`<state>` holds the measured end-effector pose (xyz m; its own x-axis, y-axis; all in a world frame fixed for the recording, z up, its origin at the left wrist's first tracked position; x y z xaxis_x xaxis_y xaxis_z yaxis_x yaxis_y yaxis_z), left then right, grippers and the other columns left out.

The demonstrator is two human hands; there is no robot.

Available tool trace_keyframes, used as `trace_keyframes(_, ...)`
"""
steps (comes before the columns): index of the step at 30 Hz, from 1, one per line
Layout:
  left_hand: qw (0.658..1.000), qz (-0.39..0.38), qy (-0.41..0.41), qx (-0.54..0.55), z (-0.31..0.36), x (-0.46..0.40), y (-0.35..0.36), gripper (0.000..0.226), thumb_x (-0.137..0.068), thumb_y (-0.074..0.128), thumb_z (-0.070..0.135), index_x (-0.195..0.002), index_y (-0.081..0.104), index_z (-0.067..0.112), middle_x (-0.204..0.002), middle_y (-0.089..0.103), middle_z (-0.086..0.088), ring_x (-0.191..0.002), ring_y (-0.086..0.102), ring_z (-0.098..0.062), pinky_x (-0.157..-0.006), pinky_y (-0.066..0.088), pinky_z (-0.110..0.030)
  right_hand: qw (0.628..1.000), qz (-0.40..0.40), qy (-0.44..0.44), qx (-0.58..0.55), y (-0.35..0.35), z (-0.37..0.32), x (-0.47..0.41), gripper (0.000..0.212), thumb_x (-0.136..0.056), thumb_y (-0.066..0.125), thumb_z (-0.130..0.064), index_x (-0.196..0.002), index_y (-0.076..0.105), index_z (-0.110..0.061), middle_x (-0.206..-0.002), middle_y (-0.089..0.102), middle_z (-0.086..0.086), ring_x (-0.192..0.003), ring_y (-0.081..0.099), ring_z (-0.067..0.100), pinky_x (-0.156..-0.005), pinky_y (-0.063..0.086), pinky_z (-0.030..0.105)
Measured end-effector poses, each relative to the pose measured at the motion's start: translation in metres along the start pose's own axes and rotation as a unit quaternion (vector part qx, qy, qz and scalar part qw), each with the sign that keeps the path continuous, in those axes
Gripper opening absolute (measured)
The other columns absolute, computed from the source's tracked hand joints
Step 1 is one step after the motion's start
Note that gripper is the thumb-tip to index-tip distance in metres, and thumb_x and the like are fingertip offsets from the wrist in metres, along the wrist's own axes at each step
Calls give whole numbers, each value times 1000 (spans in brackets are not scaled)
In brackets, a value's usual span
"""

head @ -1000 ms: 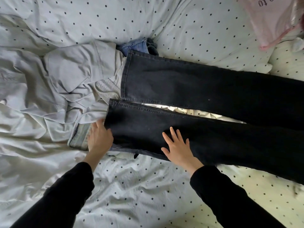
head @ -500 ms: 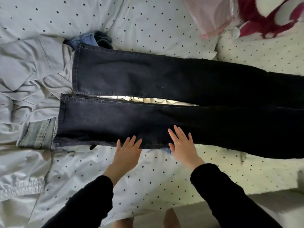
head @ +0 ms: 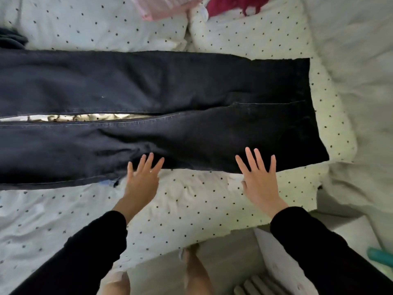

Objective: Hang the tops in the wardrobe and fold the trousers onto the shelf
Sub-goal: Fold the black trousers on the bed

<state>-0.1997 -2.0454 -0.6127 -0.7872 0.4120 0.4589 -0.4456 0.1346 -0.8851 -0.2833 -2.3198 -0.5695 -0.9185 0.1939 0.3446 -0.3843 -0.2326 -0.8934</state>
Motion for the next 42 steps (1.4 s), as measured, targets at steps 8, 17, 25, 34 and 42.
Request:
trace_keyframes(8, 994, 96, -50, 35, -7, -17, 2, 45, -91, 59, 21, -135, 50, 15, -139, 49, -10, -128, 46, -33, -102, 35, -56, 995, 70, -56, -34, 18, 37, -12, 75, -74, 76, -36, -139, 44, -15, -147, 39, 15, -135, 38, 32, -103, 31, 60)
trace_keyframes(17, 973, 163, -103, 129, -11, -2, -33, 25, -92, 58, 16, -113, 68, 8, -101, 70, -16, -85, 65, -38, -66, 49, -40, 993, 87, 22, -71, 16, 72, -6, 76, -58, 76, 12, -129, 55, -6, -134, 52, 19, -123, 50, 39, -97, 42, 53)
trace_keyframes(25, 976, 75, -136, 150, -26, -1, -31, 29, -95, 50, 37, -118, 66, 27, -93, 71, -6, -80, 62, -30, -56, 39, -29, 993, 65, 66, -68, -6, 80, 3, 58, -62, 78, 7, -117, 64, -5, -121, 62, 19, -116, 56, 38, -97, 42, 54)
trace_keyframes(34, 982, 61, -54, 168, -11, 25, -50, 27, -98, 46, 19, -118, 62, 11, -106, 67, -7, -92, 61, -27, -73, 47, -34, 992, 8, 112, -57, -32, 86, 33, 37, -89, 52, -1, -125, 57, -9, -128, 58, 12, -127, 45, 32, -110, 25, 49)
trace_keyframes(42, 979, 117, 60, 156, -16, 20, -113, 34, -95, 52, 20, -126, 52, 6, -110, 61, -14, -97, 58, -31, -81, 46, -37, 985, 32, 163, -41, -100, 107, 13, 18, -91, 47, -6, -108, 52, -11, -102, 62, 7, -101, 57, 28, -92, 40, 39)
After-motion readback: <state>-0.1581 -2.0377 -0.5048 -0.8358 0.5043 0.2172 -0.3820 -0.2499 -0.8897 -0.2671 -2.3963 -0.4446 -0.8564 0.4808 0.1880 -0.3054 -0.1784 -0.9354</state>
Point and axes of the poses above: each hand's wrist, its own x-axis away from the middle knuckle, its own y-axis out of the palm, z = x × y, the point moved 7 cm from there along -x, towards the middle knuckle
